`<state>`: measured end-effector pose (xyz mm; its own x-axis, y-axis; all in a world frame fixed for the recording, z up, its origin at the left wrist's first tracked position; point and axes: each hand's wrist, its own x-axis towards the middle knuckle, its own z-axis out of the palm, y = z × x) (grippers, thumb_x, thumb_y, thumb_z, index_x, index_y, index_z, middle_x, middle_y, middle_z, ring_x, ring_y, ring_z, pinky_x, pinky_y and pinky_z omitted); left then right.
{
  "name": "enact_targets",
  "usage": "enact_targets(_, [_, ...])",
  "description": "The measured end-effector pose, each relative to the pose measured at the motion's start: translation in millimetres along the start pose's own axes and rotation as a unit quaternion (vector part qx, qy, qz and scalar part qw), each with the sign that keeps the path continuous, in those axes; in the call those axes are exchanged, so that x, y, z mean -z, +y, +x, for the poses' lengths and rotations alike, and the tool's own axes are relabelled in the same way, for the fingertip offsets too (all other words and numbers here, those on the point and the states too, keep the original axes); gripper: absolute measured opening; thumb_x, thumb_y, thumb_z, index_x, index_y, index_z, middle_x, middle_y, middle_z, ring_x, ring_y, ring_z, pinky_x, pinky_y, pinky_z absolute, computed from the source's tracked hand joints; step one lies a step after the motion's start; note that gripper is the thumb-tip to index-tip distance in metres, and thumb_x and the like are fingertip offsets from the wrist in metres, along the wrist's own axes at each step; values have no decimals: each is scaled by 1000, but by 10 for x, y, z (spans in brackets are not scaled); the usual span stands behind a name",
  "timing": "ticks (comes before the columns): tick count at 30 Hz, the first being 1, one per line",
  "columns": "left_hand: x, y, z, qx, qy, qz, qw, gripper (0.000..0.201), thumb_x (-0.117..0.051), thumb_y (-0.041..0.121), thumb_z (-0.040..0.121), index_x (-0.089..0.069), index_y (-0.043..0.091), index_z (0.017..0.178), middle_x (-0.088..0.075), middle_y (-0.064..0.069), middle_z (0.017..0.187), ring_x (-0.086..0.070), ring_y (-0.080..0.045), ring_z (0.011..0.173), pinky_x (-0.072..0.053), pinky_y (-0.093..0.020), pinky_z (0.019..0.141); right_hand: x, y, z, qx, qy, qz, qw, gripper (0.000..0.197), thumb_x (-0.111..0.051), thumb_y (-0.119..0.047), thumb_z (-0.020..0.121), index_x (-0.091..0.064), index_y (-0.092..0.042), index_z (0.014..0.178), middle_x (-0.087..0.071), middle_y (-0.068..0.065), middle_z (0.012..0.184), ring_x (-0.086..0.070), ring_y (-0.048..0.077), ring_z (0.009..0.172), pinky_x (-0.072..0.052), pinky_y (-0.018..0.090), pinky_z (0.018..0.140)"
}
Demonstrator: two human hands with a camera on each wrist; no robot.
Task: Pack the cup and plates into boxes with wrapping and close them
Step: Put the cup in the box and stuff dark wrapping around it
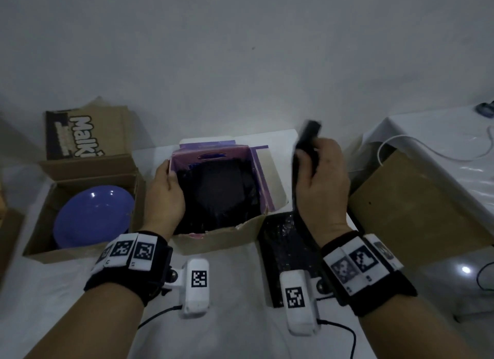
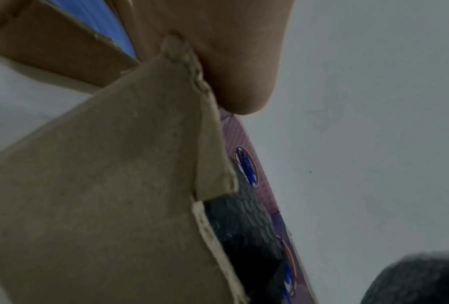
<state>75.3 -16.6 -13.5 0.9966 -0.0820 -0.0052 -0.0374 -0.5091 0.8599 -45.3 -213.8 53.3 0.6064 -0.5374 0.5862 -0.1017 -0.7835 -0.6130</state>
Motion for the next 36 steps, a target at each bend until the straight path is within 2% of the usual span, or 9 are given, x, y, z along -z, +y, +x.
enact_targets(5, [5, -59, 43, 11, 6, -107, 994, 38, -27, 21, 104, -49, 15, 134, -53, 0, 127, -48, -16, 116, -32, -18, 88, -529, -425, -108, 248, -206, -72, 944, 21, -51, -7, 81, -62, -12, 99, -62, 10, 101, -61, 29, 80, -50, 35, 69])
enact_targets(7, [8, -84, 61, 34, 1, -153, 988, 38, -27, 20, 104, -51, 16, 133, -55, -2, 126, -50, -17, 115, -37, -23, 93, -717, -409, -229, 297, -352, -106, 881, 30, -43, -5, 81, -58, -14, 105, -64, 8, 104, -60, 31, 103, -44, 45, 94])
enact_targets(11, [33, -104, 66, 27, -6, -147, 989, 37, -26, 23, 104, -48, 20, 135, -51, 6, 125, -45, -9, 113, -32, -22, 95, -782, -308, -203, 247, -545, -160, 785, 27, -39, 1, 87, -48, -24, 95, -62, 0, 118, -20, 15, 144, 8, 51, 116])
enact_targets(14, [29, -123, 74, 22, -7, -149, 989, 38, -26, 26, 104, -47, 22, 135, -50, 6, 128, -44, -8, 114, -31, -22, 96, -788, -282, -5, 231, -572, -122, 778, 36, -42, 6, 79, -38, -26, 63, -66, -2, 111, -22, 11, 143, 17, 38, 111])
enact_targets(18, [3, -156, 96, 27, -7, -152, 988, 40, -27, 28, 104, -46, 21, 138, -50, 4, 134, -45, -12, 121, -34, -28, 102, -688, -398, 302, 205, -675, -139, 695, 45, -47, 8, 76, -44, -28, 49, -68, -7, 115, -21, 5, 142, 18, 46, 114])
enact_targets(21, [-13, -167, 106, 23, 1, -166, 986, 38, -28, 27, 103, -49, 22, 134, -53, 4, 130, -49, -15, 120, -38, -33, 104, -669, -466, 449, 98, -610, 0, 786, 34, -49, 4, 73, -67, -24, 70, -66, -10, 112, -45, 7, 125, -3, 39, 119])
enact_targets(24, [-12, -155, 96, 29, -3, -171, 985, 37, -28, 26, 103, -48, 22, 134, -51, 6, 125, -47, -12, 115, -37, -27, 97, -874, -478, 394, 76, -505, -63, 858, 35, -60, -28, 83, -55, -29, 118, -50, 0, 125, -48, 21, 119, -32, 47, 108])
enact_targets(29, [1, -144, 84, 35, -3, -167, 985, 37, -28, 27, 103, -46, 25, 135, -49, 8, 121, -46, -9, 112, -35, -26, 97, -1211, -354, 16, 200, -624, -243, 715, 94, -61, -61, 77, -5, -38, 149, 2, 1, 160, 5, 23, 146, 2, 62, 112])
enact_targets(36, [4, -122, 78, 28, -2, -152, 988, 37, -28, 25, 103, -45, 26, 136, -50, 9, 122, -45, -7, 109, -34, -22, 92, -1366, -369, -94, 279, -552, -279, 735, 88, -59, -65, 70, -20, -34, 142, -28, 3, 146, -22, 28, 135, -19, 64, 105])
